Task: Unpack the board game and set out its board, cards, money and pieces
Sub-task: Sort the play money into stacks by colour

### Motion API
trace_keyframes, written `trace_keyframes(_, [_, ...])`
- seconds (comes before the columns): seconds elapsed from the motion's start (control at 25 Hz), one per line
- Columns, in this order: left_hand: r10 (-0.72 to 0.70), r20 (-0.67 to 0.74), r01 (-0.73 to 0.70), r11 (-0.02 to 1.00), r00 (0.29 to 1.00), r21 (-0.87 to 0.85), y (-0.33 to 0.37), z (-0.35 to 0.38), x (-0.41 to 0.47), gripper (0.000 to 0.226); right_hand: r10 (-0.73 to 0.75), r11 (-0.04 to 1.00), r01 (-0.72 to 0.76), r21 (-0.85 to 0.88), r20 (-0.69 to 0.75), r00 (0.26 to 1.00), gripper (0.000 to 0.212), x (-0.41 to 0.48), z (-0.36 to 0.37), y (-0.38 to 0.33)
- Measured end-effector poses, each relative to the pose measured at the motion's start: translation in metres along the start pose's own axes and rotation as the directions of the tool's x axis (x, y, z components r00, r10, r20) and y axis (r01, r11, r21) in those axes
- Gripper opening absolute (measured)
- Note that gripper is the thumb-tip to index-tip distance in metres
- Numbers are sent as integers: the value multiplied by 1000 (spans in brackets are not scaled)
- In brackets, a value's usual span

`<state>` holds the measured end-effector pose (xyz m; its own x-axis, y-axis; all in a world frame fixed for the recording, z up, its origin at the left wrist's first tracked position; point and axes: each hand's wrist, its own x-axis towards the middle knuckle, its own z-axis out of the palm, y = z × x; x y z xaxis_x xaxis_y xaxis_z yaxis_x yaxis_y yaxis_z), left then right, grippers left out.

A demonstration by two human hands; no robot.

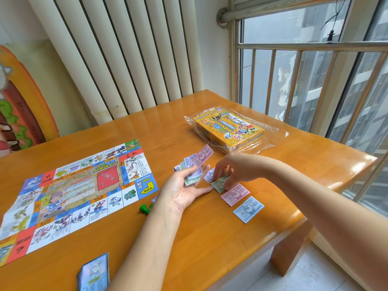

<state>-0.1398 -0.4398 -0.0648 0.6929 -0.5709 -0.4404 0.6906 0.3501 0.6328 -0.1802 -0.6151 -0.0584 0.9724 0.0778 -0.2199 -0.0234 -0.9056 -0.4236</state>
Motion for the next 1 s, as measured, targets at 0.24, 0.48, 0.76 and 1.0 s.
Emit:
trace_keyframes(0.24, [14, -29, -13, 1000, 999, 27, 1, -4, 1, 16, -10, 1000, 10, 1, -60, 998, 30, -3, 2, -1])
trace_keyframes(0.48, [254, -25, -251, 965, 967, 76, -4, 2, 5, 14, 187, 619, 172, 766, -357, 915, 28, -17, 8, -10])
trace_keyframes(0.76, [151, 45, -153, 848, 988, 507, -2, 5, -8, 15, 338, 635, -21, 773, -253, 906, 17, -40, -1, 2])
trace_keyframes(1.0, [-1, 12, -8, 680, 1000, 733, -4, 5, -13, 14, 366, 774, -194, 603, -175, 914, 29, -61, 14, 12])
